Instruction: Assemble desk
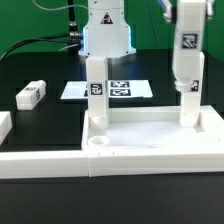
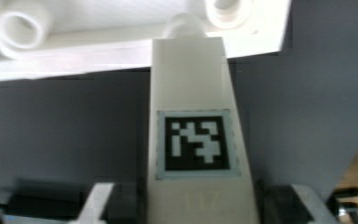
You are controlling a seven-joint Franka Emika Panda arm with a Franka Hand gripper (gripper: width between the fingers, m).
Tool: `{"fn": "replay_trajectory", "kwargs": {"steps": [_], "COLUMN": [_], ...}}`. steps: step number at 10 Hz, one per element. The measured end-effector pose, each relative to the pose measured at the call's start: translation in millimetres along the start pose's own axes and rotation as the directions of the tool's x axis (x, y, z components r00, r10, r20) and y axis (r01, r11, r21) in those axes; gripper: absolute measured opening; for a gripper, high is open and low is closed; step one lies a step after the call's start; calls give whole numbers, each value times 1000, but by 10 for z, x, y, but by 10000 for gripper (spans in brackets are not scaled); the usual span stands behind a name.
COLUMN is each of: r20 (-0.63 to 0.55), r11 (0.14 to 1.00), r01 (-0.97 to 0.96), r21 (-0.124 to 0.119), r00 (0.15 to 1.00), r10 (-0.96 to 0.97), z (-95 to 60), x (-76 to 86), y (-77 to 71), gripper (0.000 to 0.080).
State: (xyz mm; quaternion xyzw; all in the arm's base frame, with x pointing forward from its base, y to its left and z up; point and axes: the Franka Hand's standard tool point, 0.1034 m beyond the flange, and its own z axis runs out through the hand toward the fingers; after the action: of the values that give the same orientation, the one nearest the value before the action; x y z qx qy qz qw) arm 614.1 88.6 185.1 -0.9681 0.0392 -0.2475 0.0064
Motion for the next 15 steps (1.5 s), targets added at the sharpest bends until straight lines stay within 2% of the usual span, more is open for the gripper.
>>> {"fn": "replay_trajectory", "kwargs": {"steps": [1, 3, 5, 6, 9, 13, 15], "r20": [-44, -40, -26, -22, -21, 2, -6], "r11": [998, 998, 997, 997, 998, 998, 997], "r01": [62, 68, 79, 75, 59, 69, 73], "r21": [13, 14, 0, -3, 0, 8, 10], "r00": [997, 997, 997, 997, 998, 998, 997], "r10": [-61, -68, -79, -75, -59, -69, -72], "z": [95, 191, 280, 331, 469, 589, 597], "x": [10, -18, -59, -62, -26, -180, -180], "y": [-40, -101, 9, 16, -93, -259, -283], "gripper": [287, 287, 287, 287, 287, 287, 287]}}
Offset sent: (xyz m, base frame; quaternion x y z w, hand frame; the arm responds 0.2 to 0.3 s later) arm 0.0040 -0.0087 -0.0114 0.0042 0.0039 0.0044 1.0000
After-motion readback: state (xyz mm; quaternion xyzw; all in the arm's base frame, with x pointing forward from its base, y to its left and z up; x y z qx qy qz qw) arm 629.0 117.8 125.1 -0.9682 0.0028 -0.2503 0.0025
